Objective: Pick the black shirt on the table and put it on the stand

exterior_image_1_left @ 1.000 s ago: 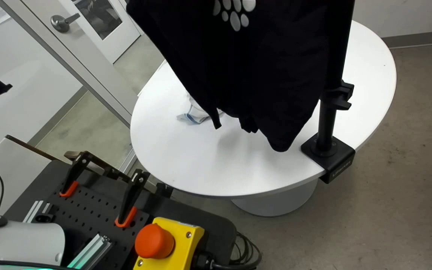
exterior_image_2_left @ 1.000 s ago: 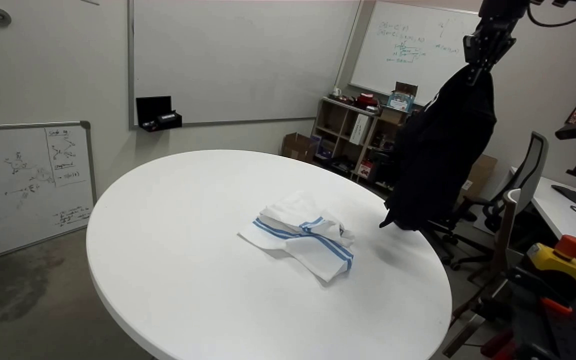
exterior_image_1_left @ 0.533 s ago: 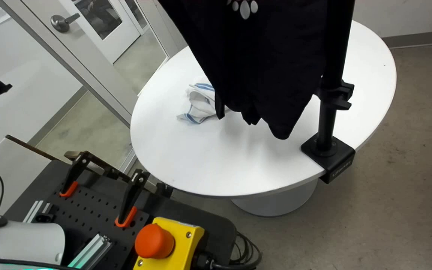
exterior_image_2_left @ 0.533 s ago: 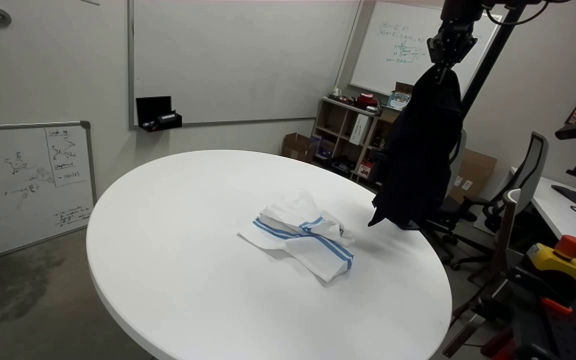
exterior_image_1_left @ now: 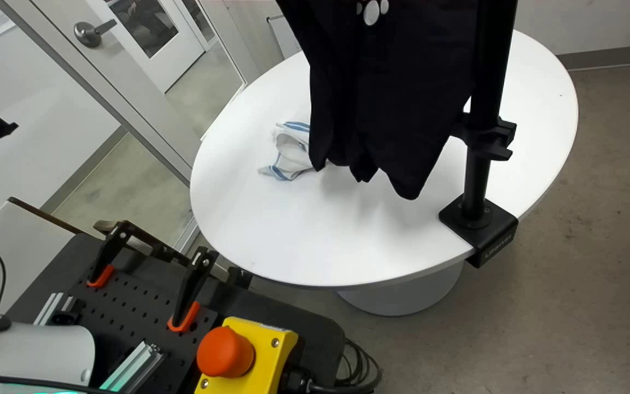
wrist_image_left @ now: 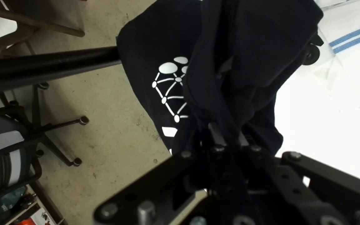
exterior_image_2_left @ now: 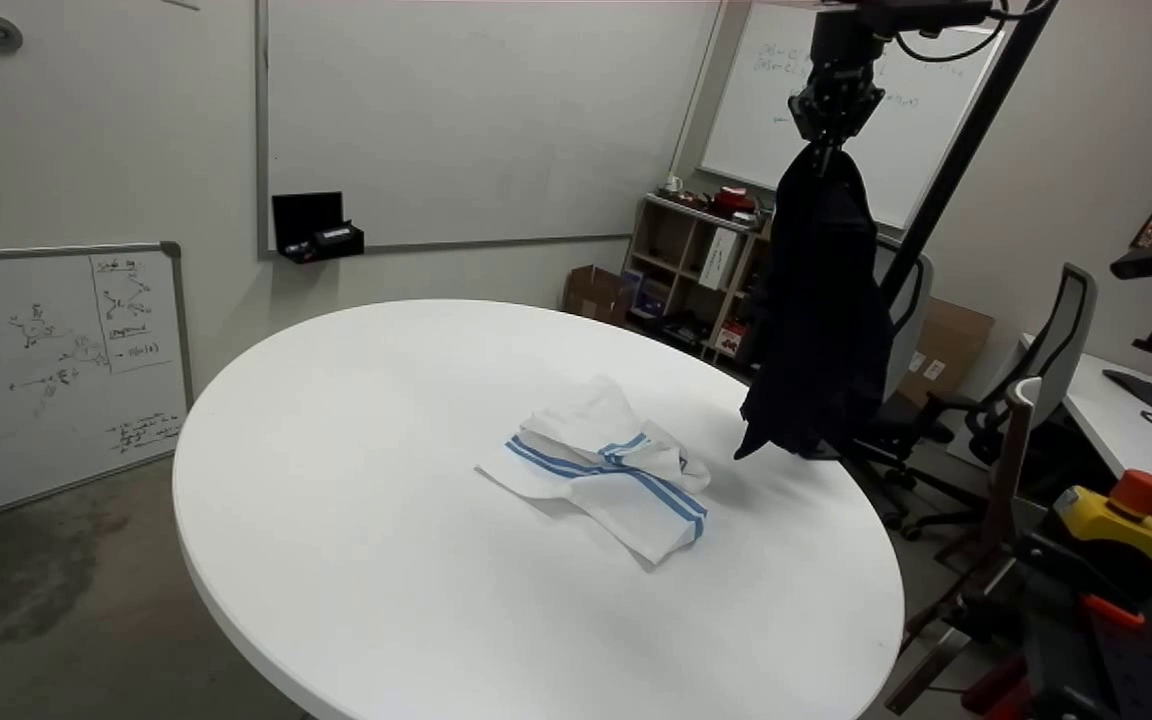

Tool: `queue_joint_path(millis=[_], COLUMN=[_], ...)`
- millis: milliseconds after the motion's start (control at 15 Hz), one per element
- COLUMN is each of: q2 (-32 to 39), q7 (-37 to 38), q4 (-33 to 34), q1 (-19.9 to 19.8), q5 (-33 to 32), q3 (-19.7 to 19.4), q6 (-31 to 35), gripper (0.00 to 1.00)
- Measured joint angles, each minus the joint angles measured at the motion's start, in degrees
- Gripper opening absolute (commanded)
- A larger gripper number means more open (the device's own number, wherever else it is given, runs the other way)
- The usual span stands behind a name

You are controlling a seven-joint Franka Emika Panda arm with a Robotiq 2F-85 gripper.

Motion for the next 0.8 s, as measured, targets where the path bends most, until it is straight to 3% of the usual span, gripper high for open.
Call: queue_joint_path(millis=[67, 133, 267, 800], q2=[1.8, 3.7, 7.2, 16.7], q7=[0.3, 0.5, 0.7, 0.9], q4=[1.9, 3.8, 7.2, 18.3], q1=[0.3, 0.6, 1.1, 2.2], q5=[0.0, 0.0, 0.1, 0.3], q3=[-0.3, -0.5, -0.9, -2.1], q6=[-1.0, -1.9, -3.8, -10.3], gripper=[0.02, 0.3, 0.4, 0.98])
